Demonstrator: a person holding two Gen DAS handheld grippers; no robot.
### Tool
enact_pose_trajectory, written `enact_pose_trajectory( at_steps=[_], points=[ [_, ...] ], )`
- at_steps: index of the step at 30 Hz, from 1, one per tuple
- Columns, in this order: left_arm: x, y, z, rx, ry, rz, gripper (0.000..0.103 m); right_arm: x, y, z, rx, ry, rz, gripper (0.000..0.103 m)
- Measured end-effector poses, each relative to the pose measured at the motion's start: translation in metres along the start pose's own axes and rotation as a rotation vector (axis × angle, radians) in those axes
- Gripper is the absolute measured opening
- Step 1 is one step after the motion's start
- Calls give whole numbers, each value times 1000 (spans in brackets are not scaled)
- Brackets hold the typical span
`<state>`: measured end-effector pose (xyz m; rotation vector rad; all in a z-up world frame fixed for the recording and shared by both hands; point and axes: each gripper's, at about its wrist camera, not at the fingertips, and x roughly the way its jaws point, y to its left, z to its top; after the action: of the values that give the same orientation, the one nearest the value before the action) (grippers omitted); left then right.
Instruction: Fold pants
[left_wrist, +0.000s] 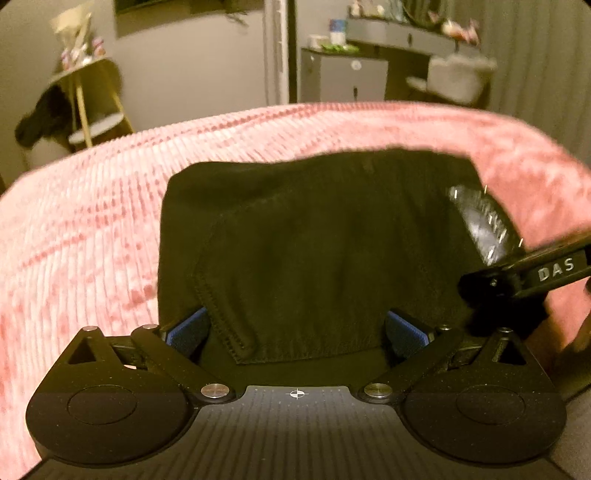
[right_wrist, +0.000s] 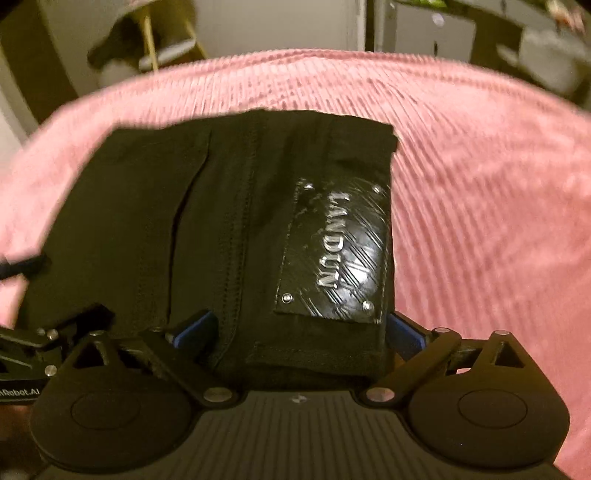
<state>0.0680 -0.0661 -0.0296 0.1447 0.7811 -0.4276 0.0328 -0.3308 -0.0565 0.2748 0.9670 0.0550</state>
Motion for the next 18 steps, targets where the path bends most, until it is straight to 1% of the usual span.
enact_pose_trajectory(
  at_steps=[2,4,6,8,9,11,12,13,14,15,16,17,18],
  points=[
    [-8,17,3,-92,-24,-21,103,-7,-27,-2,137,-31,119,98],
    [-14,41,6,-207,-49,-9,103,-9,-56,-6,286,-55,244,97],
    [-16,69,6,-336,-61,-13,103,-7,-76,-9,366,-64,322,95],
    [-10,95,3,-443,-42,-16,103,-1,-95,-11,448,-66,395,93],
    [-4,106,1,-477,-22,-33,103,2,-104,-11,484,-68,427,91],
    [12,122,-3,-524,46,-109,103,9,-119,-12,530,-69,440,88],
    [19,128,-6,-557,74,-144,103,16,-125,-10,553,-54,445,82],
    [26,131,-9,-595,101,-186,103,26,-135,-12,599,-32,480,78],
    [34,135,-11,-630,126,-222,103,33,-143,-17,649,-30,528,78],
    [41,137,-12,-653,143,-234,103,37,-149,-19,687,-39,578,78],
    [45,137,-11,-655,144,-232,103,42,-155,-21,713,-48,630,78],
    [48,135,-9,-641,134,-246,103,48,-159,-21,726,-45,662,78],
    [52,133,-6,-627,132,-280,103,52,-162,-20,731,-43,693,78]
  ],
)
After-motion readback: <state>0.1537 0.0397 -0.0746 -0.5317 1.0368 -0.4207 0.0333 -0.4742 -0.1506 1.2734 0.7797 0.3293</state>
